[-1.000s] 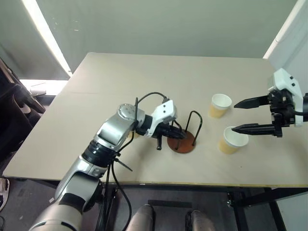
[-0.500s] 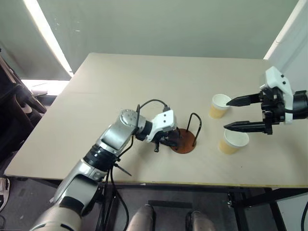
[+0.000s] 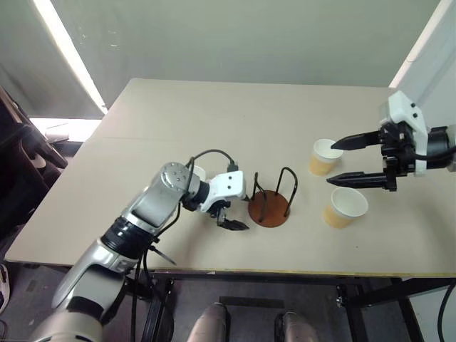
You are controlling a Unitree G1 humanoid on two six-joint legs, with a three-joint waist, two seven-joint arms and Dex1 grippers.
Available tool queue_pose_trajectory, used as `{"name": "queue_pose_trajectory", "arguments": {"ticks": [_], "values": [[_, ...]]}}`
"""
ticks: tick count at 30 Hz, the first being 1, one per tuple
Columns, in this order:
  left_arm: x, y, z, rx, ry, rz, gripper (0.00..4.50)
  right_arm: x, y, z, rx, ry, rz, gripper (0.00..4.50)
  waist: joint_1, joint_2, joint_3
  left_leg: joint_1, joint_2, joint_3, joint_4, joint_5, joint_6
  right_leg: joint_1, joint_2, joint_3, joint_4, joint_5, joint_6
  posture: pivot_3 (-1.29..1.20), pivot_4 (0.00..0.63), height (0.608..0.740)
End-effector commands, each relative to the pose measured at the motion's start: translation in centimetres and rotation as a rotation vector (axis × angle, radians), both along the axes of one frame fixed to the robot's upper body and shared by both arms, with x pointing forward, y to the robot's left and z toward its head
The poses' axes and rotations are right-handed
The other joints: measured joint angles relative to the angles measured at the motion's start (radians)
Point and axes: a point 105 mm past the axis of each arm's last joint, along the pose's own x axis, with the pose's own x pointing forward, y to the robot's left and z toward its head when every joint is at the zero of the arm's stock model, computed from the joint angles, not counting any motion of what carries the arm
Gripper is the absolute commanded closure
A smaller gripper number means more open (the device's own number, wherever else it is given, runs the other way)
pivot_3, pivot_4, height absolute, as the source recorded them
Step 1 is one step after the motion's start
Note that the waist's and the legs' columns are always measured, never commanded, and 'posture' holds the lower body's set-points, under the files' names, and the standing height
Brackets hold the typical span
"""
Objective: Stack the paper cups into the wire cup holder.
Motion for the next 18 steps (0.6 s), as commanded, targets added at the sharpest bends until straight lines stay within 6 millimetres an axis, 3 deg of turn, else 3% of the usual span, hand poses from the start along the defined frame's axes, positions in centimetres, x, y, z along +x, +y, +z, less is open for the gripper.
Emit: {"name": "queue_pose_trajectory", "arguments": {"ticks": [1,10,18], "values": [[-0.6,0.1,1.7,-0.021,-0.058,-0.020,0.48,1.2,0.6,0.9,-0.013,-0.059,0.021,0.00,-0.002,0.000,0.000,0.000,0.000,0.000,0.000,0.000,0.001,0.000,0.000,0.000,0.000,0.000,0.000,0.00,0.150,0.740],[-0.8,2.0,3.8,-0.040,-0.053,0.036,0.48,5.4,0.2,0.7,-0.097,-0.126,0.000,0.00,-0.007,0.000,0.000,0.000,0.000,-0.002,-0.001,-0.003,0.004,-0.001,0.000,-0.001,0.001,-0.001,-0.003,0.00,0.150,0.740],[-0.2,4.9,7.0,-0.098,-0.097,0.143,0.48,9.3,-1.2,-1.3,-0.299,-0.205,-0.052,0.00,-0.008,0.000,0.000,0.000,0.003,-0.002,-0.001,-0.005,0.002,-0.002,0.000,-0.003,0.002,-0.002,-0.008,0.00,0.150,0.740]]}}
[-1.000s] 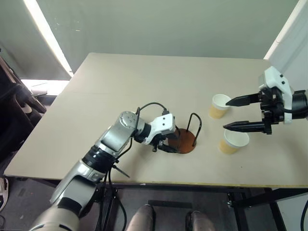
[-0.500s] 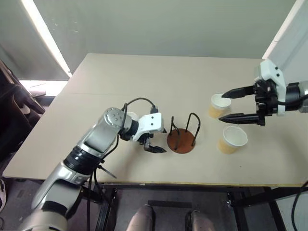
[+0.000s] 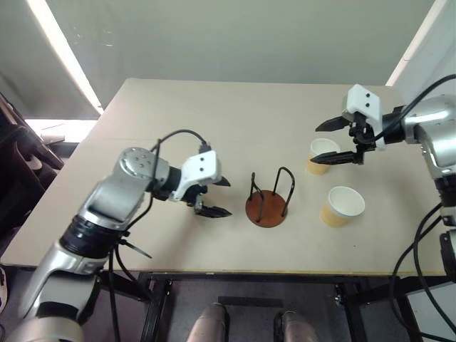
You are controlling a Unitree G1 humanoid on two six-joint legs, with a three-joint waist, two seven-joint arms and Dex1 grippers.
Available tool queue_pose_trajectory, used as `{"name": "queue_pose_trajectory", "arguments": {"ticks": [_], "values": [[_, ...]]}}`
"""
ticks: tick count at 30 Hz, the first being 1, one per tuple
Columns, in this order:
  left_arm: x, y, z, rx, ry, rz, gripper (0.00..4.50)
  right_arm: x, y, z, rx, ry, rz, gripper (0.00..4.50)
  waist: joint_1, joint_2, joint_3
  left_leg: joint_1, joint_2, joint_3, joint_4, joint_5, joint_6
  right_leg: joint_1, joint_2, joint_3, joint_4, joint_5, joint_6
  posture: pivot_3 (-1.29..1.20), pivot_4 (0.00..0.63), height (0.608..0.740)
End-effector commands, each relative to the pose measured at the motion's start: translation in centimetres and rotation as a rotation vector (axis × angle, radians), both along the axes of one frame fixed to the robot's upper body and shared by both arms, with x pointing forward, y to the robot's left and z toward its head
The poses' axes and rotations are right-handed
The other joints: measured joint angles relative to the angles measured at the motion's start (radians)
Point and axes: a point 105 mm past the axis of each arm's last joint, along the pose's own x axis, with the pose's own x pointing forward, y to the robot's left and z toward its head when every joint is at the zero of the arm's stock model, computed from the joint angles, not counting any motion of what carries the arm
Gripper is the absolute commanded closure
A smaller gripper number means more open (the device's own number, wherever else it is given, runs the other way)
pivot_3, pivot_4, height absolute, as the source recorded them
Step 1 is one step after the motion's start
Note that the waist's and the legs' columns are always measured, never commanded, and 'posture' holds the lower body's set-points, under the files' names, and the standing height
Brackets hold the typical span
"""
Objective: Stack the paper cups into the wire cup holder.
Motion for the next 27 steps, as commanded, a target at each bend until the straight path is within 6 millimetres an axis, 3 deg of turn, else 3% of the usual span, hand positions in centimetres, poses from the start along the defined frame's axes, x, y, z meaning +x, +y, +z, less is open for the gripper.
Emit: {"name": "queue_pose_trajectory", "arguments": {"ticks": [1,9,21,24,27], "values": [[0.2,0.6,3.0,-0.051,-0.088,0.028,0.48,1.3,-0.9,0.3,-0.103,-0.076,-0.016,0.00,0.001,0.000,0.000,0.000,0.000,0.000,0.000,0.000,0.000,0.000,0.000,0.000,0.000,0.000,-0.001,0.00,0.150,0.740],[0.4,0.9,5.6,-0.110,-0.140,0.064,0.48,2.9,-2.5,-2.0,-0.249,-0.062,-0.044,0.00,0.001,0.000,0.000,0.000,0.001,0.000,0.000,-0.003,-0.002,-0.001,0.000,0.000,0.000,-0.001,-0.003,0.00,0.150,0.740],[0.2,0.9,4.9,-0.083,-0.135,0.081,0.48,4.1,-2.9,-4.0,-0.353,-0.045,-0.063,0.00,-0.001,0.001,0.000,0.000,0.003,0.001,0.000,-0.005,-0.006,-0.002,0.001,-0.001,0.001,-0.002,-0.005,0.00,0.150,0.740],[0.1,0.8,4.8,-0.081,-0.132,0.081,0.44,4.4,-2.4,-4.1,-0.374,-0.050,-0.050,0.61,-0.001,0.001,0.000,0.000,0.003,0.001,0.000,-0.006,-0.005,-0.002,0.001,-0.001,0.001,-0.002,-0.006,0.00,0.150,0.740],[0.1,0.9,4.7,-0.078,-0.130,0.085,0.44,4.5,-2.2,-4.0,-0.384,-0.054,-0.045,1.66,-0.001,0.001,0.001,0.000,0.004,0.001,0.000,-0.007,-0.005,-0.002,0.001,-0.001,0.001,-0.003,-0.007,0.00,0.150,0.740]]}}
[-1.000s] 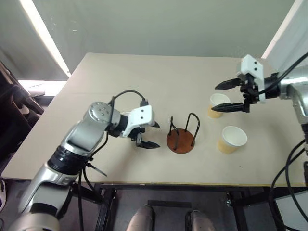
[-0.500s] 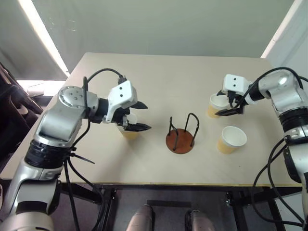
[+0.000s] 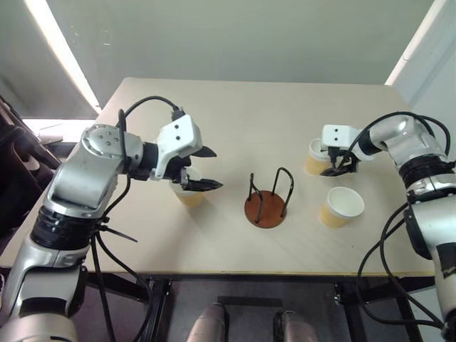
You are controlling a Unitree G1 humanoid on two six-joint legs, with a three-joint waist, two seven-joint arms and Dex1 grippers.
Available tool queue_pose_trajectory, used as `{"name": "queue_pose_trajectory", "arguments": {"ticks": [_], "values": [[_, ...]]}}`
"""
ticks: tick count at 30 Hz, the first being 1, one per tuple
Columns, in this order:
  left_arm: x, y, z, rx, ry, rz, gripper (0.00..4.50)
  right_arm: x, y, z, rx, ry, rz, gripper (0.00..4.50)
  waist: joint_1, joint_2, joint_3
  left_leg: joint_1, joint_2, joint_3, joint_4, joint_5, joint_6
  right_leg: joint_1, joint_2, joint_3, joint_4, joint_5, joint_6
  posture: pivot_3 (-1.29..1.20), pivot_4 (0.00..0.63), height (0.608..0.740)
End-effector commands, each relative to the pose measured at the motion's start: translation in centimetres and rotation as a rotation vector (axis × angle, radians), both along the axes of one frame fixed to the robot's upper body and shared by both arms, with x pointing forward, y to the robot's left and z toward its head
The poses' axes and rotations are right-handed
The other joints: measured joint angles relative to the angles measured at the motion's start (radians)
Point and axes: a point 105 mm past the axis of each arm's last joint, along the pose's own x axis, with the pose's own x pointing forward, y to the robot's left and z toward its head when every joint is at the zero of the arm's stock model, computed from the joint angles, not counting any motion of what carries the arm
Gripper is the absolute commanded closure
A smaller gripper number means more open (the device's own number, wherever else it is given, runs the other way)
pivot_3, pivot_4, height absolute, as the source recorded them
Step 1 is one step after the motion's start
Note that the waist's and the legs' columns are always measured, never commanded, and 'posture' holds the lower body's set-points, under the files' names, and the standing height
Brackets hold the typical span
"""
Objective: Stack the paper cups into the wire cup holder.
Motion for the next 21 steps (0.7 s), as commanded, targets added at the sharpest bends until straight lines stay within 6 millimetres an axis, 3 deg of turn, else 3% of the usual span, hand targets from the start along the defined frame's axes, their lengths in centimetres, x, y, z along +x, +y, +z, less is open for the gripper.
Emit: {"name": "queue_pose_trajectory", "arguments": {"ticks": [1,8,15,21], "values": [[-0.4,0.0,0.6,0.008,-0.034,-0.005,0.44,0.4,0.3,1.8,-0.021,-0.058,0.019,2.08,0.001,0.000,0.000,0.000,0.000,0.000,0.000,0.000,0.000,0.000,0.000,0.000,0.000,0.000,0.000,0.00,0.150,0.740],[-0.3,0.1,0.5,0.010,-0.038,0.007,0.44,0.3,0.3,1.8,-0.022,-0.047,0.025,4.48,0.001,0.000,0.000,0.000,0.000,0.000,0.000,0.000,-0.004,0.000,0.000,0.000,0.000,-0.001,-0.001,0.00,0.150,0.740],[-0.3,0.1,0.6,-0.002,-0.038,0.006,0.44,-0.6,0.6,5.2,0.128,-0.054,0.057,4.48,0.001,0.000,0.000,-0.001,0.001,0.000,0.000,0.000,-0.006,0.000,0.001,0.000,0.000,-0.001,-0.002,0.00,0.150,0.740],[-0.1,0.4,2.2,-0.069,-0.050,0.012,0.44,-4.5,3.3,10.7,0.230,-0.064,0.257,4.48,-0.001,0.001,0.001,-0.002,0.002,0.001,0.000,0.001,-0.010,0.000,0.002,0.000,0.001,-0.002,-0.003,0.00,0.150,0.740]]}}
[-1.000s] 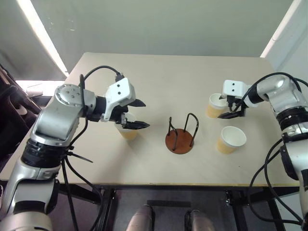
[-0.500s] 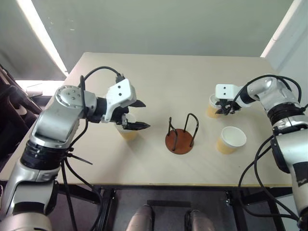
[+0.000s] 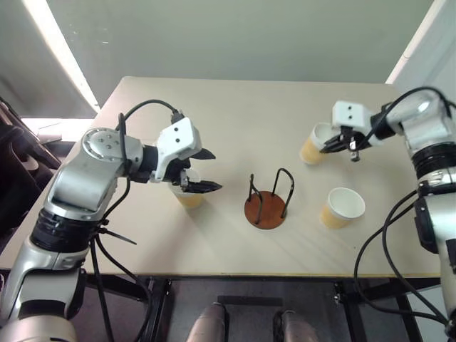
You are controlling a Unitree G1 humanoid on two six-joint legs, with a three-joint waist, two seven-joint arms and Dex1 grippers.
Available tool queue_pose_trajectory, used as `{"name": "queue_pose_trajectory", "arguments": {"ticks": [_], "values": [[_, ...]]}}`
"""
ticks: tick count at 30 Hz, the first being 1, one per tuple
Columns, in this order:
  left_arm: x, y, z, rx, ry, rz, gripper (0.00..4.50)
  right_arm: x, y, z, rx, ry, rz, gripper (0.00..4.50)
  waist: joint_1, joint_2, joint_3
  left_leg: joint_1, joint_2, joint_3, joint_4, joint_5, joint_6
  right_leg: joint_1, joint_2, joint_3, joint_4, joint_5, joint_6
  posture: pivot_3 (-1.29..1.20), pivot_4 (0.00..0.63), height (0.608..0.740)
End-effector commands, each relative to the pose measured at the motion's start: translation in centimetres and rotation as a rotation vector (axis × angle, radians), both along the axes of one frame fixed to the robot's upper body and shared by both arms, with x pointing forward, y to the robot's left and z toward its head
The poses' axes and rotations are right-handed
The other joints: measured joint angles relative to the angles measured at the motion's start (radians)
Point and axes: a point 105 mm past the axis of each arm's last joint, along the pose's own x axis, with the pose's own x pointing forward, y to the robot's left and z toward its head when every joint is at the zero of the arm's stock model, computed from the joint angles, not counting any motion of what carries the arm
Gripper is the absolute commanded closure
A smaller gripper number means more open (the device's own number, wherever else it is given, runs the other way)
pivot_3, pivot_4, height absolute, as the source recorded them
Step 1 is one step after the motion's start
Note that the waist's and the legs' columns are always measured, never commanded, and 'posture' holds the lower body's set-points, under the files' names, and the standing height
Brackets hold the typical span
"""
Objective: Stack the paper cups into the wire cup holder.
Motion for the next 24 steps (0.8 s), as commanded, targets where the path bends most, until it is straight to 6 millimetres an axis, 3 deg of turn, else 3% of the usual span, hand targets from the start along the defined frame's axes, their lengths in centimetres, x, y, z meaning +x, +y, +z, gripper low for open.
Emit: {"name": "queue_pose_trajectory", "arguments": {"ticks": [1,5,9,15,24], "values": [[-0.2,0.3,2.7,-0.064,-0.066,0.004,0.44,-3.1,2.6,5.4,0.081,-0.093,0.151,4.48,-0.001,0.000,0.000,-0.001,0.001,0.000,0.000,0.000,0.000,0.000,0.001,0.000,0.000,0.000,0.000,0.00,0.150,0.740],[-0.1,0.7,3.8,-0.121,-0.056,0.016,0.44,-7.1,5.2,7.3,0.142,-0.088,0.258,4.48,-0.002,0.000,0.000,-0.001,0.004,0.001,0.000,0.000,-0.002,0.000,0.004,-0.002,-0.002,-0.002,-0.003,0.00,0.150,0.740],[-0.3,0.6,5.0,-0.170,-0.043,-0.001,0.44,-9.1,6.1,6.7,0.122,-0.045,0.291,4.48,-0.001,0.000,0.000,-0.002,0.005,0.000,0.001,0.000,-0.002,0.000,0.004,-0.001,-0.004,-0.002,-0.003,0.00,0.150,0.740],[-0.4,0.5,5.2,-0.171,-0.029,-0.022,0.44,-11.3,7.7,5.1,0.106,0.020,0.361,4.48,-0.004,-0.001,0.000,0.002,0.005,0.000,0.000,0.002,-0.004,0.000,0.004,-0.001,-0.003,-0.002,-0.003,0.00,0.150,0.740],[-0.2,0.5,4.8,-0.158,-0.031,-0.018,0.44,-11.9,9.4,4.0,0.100,0.036,0.422,4.48,-0.011,-0.001,0.000,0.005,0.006,0.000,0.000,0.006,-0.002,0.000,0.005,-0.001,0.005,-0.002,-0.003,0.00,0.150,0.740]]}}
